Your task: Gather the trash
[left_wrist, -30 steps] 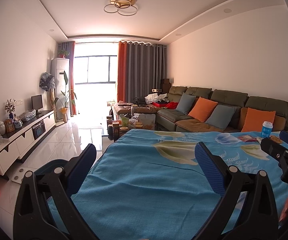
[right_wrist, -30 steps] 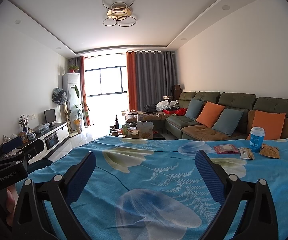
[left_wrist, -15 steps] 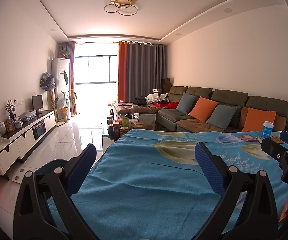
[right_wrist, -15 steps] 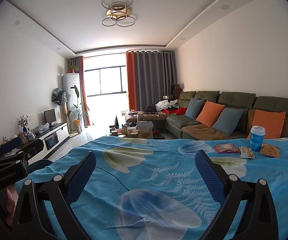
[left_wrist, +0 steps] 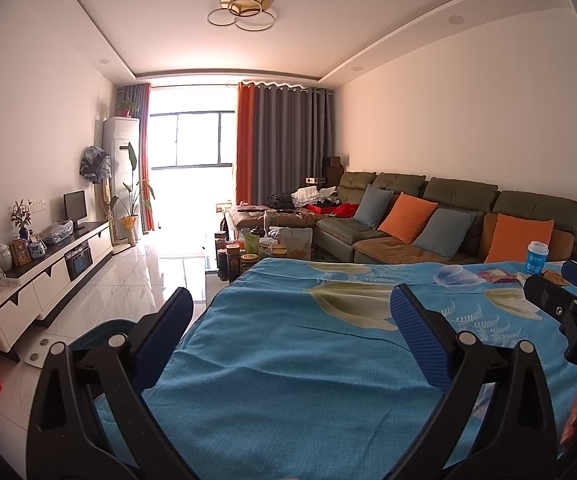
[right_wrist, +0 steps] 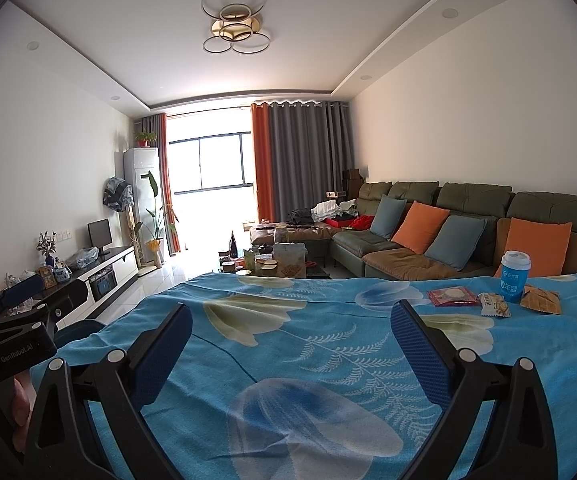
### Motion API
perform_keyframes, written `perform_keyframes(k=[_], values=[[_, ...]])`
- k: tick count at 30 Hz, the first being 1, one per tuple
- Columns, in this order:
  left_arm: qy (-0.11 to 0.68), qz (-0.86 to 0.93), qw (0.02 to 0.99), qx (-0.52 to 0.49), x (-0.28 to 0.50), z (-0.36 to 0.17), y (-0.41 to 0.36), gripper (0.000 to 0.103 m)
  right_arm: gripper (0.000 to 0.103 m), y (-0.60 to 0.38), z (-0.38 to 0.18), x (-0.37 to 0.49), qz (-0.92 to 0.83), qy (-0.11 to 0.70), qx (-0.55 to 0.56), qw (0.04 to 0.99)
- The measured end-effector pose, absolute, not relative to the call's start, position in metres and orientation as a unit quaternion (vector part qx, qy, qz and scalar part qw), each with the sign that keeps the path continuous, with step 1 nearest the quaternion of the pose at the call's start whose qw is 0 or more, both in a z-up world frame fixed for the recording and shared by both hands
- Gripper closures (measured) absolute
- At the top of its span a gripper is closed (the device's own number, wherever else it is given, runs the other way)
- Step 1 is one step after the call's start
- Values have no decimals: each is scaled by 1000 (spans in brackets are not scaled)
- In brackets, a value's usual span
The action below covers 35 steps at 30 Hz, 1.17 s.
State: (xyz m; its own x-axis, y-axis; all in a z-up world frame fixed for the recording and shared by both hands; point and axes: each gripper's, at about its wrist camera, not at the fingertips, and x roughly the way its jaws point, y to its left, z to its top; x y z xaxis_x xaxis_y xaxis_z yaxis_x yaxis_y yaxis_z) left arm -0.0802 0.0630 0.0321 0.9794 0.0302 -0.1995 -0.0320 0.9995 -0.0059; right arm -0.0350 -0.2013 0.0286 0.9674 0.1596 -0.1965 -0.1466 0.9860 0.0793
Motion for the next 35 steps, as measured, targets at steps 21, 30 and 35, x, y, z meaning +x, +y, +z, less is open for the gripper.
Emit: perform_keyframes(k=[21,30,35], values=[[125,-2,992,-5,-71,31,62,6,7,-204,26,-39,66,101,36,992],[157,-4,988,1,-52,27,52,6,7,-218,20,-37,57,112,47,991],[225,-18,974,4,-15,20,50,6,7,-231,21,-29,56,130,48,989]])
